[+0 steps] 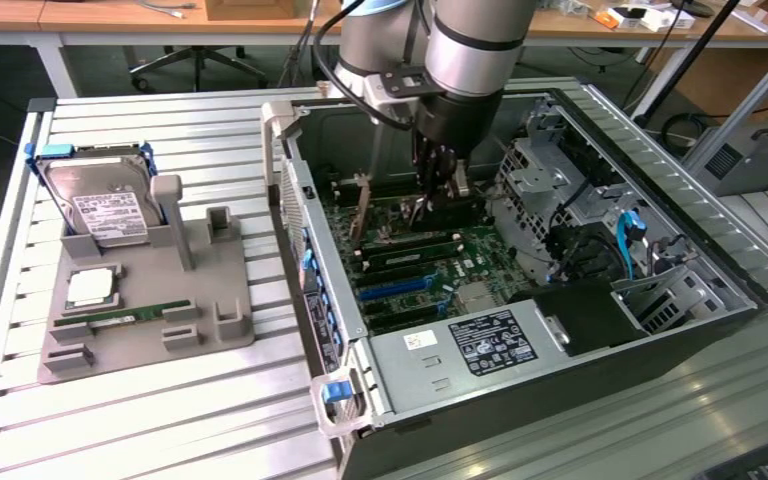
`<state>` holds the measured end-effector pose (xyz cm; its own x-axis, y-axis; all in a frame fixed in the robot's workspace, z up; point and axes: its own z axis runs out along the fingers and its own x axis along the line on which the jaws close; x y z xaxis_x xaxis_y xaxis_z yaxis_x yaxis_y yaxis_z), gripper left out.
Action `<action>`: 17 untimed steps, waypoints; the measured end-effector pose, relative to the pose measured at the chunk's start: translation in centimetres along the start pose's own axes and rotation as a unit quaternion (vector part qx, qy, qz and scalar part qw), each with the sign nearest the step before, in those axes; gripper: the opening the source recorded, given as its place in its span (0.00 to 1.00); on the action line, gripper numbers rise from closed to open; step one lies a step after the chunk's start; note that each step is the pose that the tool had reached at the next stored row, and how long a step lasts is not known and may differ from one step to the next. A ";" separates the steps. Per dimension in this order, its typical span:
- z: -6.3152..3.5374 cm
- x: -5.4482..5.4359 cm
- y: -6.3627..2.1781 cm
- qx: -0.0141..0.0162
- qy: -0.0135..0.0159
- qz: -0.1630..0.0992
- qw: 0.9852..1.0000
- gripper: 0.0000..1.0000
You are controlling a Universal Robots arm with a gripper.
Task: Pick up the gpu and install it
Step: 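Insert the gpu into the slot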
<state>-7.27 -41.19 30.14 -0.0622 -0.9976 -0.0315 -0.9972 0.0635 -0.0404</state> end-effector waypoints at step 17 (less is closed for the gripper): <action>0.28 1.7 -0.09 0.000 0.000 0.000 1.000 0.27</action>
<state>-7.27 -42.94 29.81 -0.0622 -0.9976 -0.0315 -0.9972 0.0634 -0.0404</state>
